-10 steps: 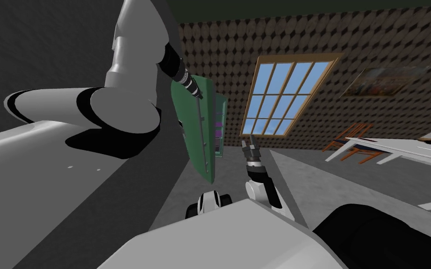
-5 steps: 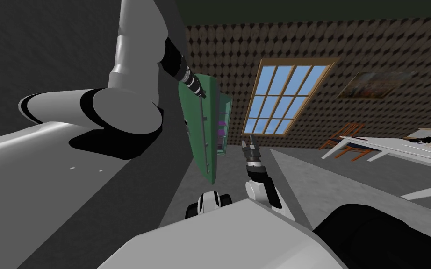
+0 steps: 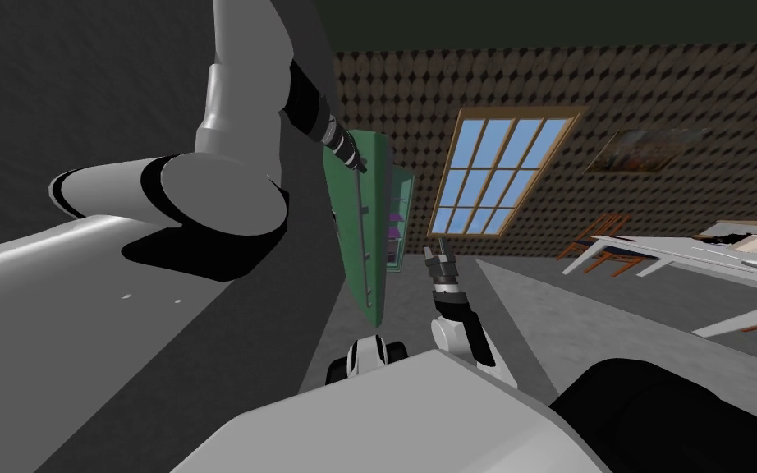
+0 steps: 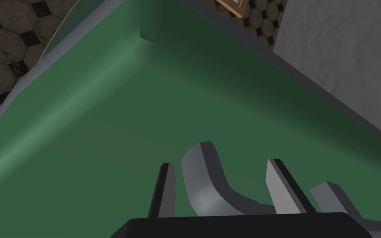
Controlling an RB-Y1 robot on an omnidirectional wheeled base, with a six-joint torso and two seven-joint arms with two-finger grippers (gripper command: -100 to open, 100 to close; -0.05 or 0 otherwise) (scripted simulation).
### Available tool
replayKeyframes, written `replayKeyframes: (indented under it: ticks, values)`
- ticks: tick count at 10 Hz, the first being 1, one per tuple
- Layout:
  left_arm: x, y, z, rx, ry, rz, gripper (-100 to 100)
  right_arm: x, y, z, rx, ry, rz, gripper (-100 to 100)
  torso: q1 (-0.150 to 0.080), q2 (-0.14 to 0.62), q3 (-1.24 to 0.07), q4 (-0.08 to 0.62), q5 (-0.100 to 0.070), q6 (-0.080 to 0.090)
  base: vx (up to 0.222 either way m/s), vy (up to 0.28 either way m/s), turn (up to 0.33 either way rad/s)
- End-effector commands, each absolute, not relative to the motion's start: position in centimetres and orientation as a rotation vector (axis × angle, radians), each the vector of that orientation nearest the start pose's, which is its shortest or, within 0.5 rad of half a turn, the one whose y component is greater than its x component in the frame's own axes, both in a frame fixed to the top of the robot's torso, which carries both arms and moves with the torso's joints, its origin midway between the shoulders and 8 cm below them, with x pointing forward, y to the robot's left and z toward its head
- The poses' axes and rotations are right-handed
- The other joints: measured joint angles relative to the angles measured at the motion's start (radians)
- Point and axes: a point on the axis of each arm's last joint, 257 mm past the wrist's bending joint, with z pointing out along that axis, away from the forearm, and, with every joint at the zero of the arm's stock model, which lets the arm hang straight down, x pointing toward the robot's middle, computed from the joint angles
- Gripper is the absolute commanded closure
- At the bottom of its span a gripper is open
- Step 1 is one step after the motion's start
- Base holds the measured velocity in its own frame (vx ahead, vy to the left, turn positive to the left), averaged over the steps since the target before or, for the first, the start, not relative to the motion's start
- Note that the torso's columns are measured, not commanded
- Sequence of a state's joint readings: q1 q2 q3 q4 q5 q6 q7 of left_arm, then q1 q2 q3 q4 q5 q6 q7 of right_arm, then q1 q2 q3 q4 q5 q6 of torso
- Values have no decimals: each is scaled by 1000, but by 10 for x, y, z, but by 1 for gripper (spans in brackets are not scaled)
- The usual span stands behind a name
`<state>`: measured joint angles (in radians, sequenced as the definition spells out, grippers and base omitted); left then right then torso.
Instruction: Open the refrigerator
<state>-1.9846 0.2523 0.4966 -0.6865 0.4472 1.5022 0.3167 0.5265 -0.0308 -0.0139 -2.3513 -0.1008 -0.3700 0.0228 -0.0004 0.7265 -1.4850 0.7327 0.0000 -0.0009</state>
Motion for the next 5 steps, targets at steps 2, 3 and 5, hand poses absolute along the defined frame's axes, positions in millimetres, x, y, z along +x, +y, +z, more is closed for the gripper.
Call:
replayKeyframes:
  ticks: [2,3,5]
  values:
    - [554,-45,313,-1589,2006,-1745,100,347,-294,23,753,642,1309,0,2,-1,-1,0,0,1,-1,257,-40]
    - [548,-51,313,-1564,2046,-1757,100,347,-294,23,753,642,1309,0,0,-2,-2,0,-1,0,-22,278,-24]
    - [541,-56,313,-1537,2086,-1769,100,347,-294,23,753,642,1309,0,1,-1,-1,-1,0,0,-14,271,-31]
